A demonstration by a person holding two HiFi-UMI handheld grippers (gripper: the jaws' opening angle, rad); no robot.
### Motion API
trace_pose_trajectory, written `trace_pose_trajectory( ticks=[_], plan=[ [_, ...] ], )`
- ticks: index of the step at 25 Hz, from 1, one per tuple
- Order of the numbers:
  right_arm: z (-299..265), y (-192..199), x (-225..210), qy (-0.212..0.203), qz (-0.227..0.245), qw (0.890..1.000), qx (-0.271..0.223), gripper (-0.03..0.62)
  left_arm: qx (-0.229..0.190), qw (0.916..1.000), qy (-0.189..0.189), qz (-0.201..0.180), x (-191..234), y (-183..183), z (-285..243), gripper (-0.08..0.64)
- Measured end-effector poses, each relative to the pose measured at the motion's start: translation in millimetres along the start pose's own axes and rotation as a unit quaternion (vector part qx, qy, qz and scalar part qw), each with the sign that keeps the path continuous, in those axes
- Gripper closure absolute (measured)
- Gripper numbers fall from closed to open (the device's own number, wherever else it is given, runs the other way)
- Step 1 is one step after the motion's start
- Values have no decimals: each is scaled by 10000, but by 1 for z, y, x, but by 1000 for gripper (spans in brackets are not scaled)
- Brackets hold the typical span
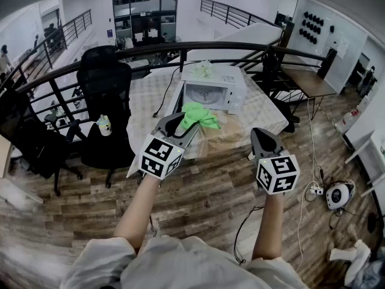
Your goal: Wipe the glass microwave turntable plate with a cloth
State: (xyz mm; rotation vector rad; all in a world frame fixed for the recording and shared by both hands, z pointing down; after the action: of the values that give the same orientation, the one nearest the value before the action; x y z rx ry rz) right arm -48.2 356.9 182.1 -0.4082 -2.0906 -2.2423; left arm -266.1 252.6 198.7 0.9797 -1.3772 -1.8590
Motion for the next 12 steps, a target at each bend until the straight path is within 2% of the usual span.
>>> trace_pose_trajectory(
  ticks=[12],
  plan=[
    [5, 20, -42, -34, -145, 9999, -38, 580, 183, 9997, -161, 14, -24, 11, -28, 397]
  ],
)
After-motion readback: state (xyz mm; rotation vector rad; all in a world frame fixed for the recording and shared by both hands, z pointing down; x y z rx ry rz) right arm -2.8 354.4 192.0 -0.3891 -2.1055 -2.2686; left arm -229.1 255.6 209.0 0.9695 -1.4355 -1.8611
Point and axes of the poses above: the fingertips, and each gripper's own axes: z backward along the fingers, x to its left, y out of its underside, the point moved 6 cm from there along z, backward along the fingers, and after that the axes turned 10 degrees about -x, right-handed, at the moved point
